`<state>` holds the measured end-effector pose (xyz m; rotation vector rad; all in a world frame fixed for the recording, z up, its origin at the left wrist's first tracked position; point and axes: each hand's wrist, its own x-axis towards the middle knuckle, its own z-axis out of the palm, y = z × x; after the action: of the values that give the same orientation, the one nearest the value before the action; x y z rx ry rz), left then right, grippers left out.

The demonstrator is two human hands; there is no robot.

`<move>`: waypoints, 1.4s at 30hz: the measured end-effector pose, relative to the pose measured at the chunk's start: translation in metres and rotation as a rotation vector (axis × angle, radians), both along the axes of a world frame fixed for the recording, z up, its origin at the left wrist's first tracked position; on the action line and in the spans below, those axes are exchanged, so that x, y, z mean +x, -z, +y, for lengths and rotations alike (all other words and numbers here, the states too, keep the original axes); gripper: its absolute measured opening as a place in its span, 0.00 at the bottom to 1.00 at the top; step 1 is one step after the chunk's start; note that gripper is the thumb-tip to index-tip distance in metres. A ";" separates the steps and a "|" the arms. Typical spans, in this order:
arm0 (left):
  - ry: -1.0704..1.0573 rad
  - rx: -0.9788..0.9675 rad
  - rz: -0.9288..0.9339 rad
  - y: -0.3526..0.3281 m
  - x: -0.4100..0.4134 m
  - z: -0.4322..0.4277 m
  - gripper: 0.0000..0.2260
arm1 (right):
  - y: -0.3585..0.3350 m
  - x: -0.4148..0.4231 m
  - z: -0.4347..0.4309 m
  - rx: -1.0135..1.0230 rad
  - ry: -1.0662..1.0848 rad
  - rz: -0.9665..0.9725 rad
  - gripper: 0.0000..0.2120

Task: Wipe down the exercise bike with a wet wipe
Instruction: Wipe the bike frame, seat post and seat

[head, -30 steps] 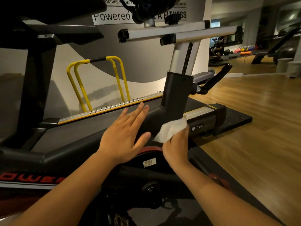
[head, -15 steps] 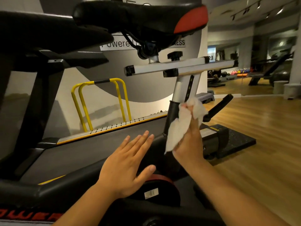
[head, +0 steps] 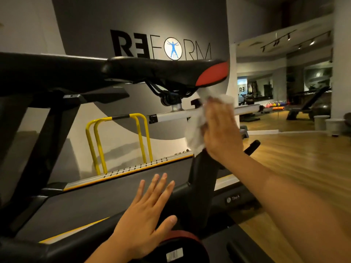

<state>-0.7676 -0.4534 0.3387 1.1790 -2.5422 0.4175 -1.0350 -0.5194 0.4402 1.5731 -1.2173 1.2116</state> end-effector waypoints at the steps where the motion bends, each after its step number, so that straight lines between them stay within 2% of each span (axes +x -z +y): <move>1: -0.018 -0.072 0.004 -0.006 -0.004 0.002 0.32 | 0.003 -0.018 0.001 0.063 0.022 -0.099 0.33; 3: -0.010 -0.310 0.021 -0.030 -0.021 0.007 0.33 | 0.007 -0.040 -0.005 0.213 0.011 -0.327 0.44; 4: -0.004 -0.437 0.032 -0.049 -0.031 0.008 0.34 | 0.006 -0.042 -0.007 0.233 -0.053 -0.413 0.47; 5: -0.010 -0.528 0.038 -0.072 -0.042 0.008 0.34 | 0.006 -0.036 -0.007 0.216 -0.105 -0.439 0.45; 7: -0.088 -0.621 0.015 -0.114 -0.057 0.005 0.36 | 0.004 -0.004 -0.001 0.201 -0.071 -0.354 0.40; 9: -0.217 -0.587 -0.035 -0.141 -0.063 -0.002 0.37 | 0.004 0.040 0.009 0.215 0.006 -0.147 0.41; 11: -0.323 -0.541 -0.098 -0.148 -0.064 -0.008 0.38 | 0.004 0.072 0.020 0.167 -0.031 0.016 0.42; 14: -0.336 -0.506 -0.156 -0.151 -0.061 -0.008 0.39 | 0.001 0.052 0.018 0.120 -0.058 0.137 0.39; 15: -0.317 -0.485 -0.167 -0.153 -0.060 -0.007 0.39 | 0.002 0.034 0.016 0.148 -0.039 0.074 0.37; 18: -0.265 -0.436 -0.187 -0.160 -0.052 0.000 0.38 | 0.003 -0.023 0.020 0.232 -0.070 -0.310 0.32; 20: -0.242 -0.406 -0.199 -0.163 -0.049 0.003 0.37 | -0.010 -0.042 0.027 0.257 -0.171 -0.491 0.35; 22: -0.241 -0.373 -0.212 -0.166 -0.047 0.004 0.37 | -0.031 -0.042 0.030 0.293 -0.296 -0.589 0.36; 24: -0.249 -0.357 -0.237 -0.169 -0.046 0.005 0.36 | -0.045 -0.029 0.027 0.338 -0.328 -0.556 0.25; 26: -0.254 -0.351 -0.250 -0.170 -0.046 0.006 0.36 | -0.043 -0.016 0.021 0.289 -0.188 -0.415 0.15; 28: -0.261 -0.339 -0.256 -0.172 -0.046 0.009 0.36 | -0.040 -0.016 0.018 0.218 -0.130 -0.396 0.15; 30: -0.267 -0.323 -0.263 -0.173 -0.045 0.012 0.36 | -0.045 -0.024 0.022 0.185 -0.087 -0.354 0.12; 31: -0.267 -0.314 -0.267 -0.175 -0.043 0.015 0.36 | -0.052 -0.028 0.027 0.191 -0.088 -0.389 0.12; 32: -0.265 -0.308 -0.265 -0.176 -0.041 0.018 0.36 | -0.064 -0.030 0.034 0.187 -0.131 -0.530 0.15; 34: -0.255 -0.312 -0.239 -0.181 -0.034 0.023 0.36 | -0.108 -0.031 0.049 0.067 -0.273 -0.936 0.19; 35: -0.250 -0.320 -0.222 -0.185 -0.030 0.026 0.35 | -0.138 -0.028 0.059 -0.015 -0.355 -1.069 0.19; 36: -0.247 -0.330 -0.208 -0.189 -0.027 0.028 0.35 | -0.169 -0.025 0.065 -0.110 -0.436 -1.094 0.19; 37: -0.243 -0.344 -0.196 -0.193 -0.024 0.030 0.35 | -0.197 -0.016 0.075 -0.182 -0.527 -1.015 0.19; 38: -0.235 -0.360 -0.182 -0.198 -0.022 0.031 0.35 | -0.220 -0.004 0.085 -0.205 -0.562 -0.827 0.19; 39: -0.228 -0.378 -0.172 -0.202 -0.019 0.031 0.35 | -0.234 0.012 0.089 -0.133 -0.540 -0.573 0.18; 41: -0.220 -0.402 -0.161 -0.208 -0.014 0.033 0.34 | -0.231 0.043 0.081 0.342 -0.330 -0.013 0.19; 42: -0.221 -0.406 -0.155 -0.209 -0.011 0.032 0.34 | -0.220 0.052 0.076 0.586 -0.193 0.189 0.20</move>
<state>-0.7781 -0.4211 0.5478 1.3061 -2.2950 1.0579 -0.9829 -0.4434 0.6601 2.2195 -1.3934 0.8264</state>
